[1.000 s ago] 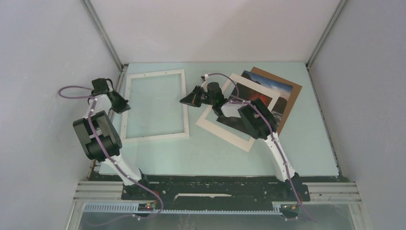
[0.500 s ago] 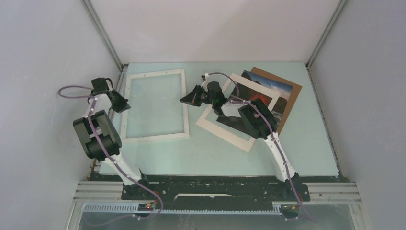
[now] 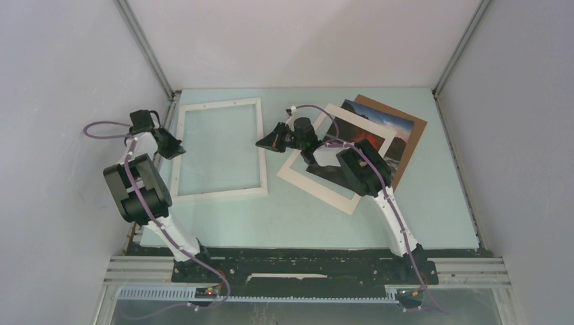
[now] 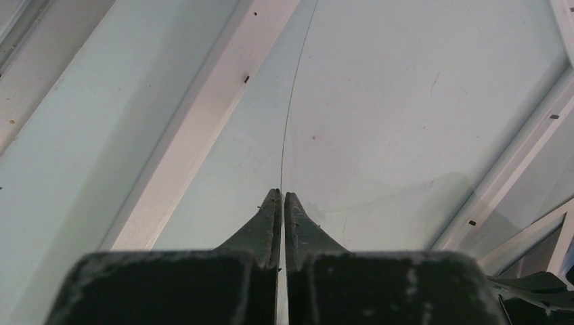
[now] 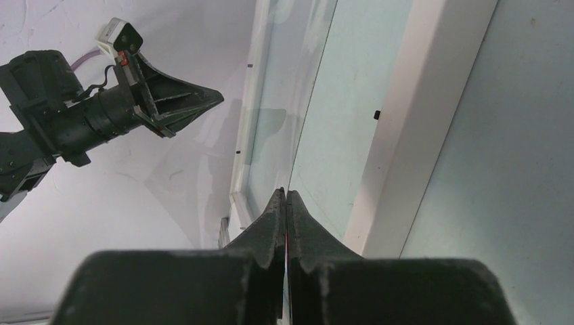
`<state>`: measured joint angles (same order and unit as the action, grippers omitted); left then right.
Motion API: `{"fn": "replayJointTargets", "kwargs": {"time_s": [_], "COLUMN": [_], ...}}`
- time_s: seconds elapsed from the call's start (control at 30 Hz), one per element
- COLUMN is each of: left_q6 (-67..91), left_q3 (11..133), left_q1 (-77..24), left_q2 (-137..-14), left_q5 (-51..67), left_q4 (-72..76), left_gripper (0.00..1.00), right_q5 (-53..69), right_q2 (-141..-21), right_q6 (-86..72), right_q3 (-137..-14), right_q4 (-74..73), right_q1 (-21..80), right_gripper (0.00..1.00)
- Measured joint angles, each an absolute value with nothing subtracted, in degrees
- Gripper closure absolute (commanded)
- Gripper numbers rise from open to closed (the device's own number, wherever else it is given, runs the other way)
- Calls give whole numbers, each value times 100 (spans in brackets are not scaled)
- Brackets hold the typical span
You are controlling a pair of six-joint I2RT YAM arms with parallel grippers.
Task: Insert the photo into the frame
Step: Place the photo frame item in the photo frame.
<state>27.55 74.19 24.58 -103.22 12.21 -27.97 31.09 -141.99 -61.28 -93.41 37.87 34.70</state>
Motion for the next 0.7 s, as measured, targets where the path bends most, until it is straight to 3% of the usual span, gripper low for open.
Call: {"fn": "replayJointTargets", "kwargs": {"time_s": [0.7], "left_q6": [2740], "left_q3": [7483], "left_q1": [2554], "left_q2": [-10379], "left_q5": [1192], "left_q4": [-2825], "left_gripper": [97], "right_q5": [3131], "right_q2": [-14348], "right_q6": [-6128], "right_q3": [-9524], "right_q4": [3688], "right_q1": [3524], "right_gripper": [100]}}
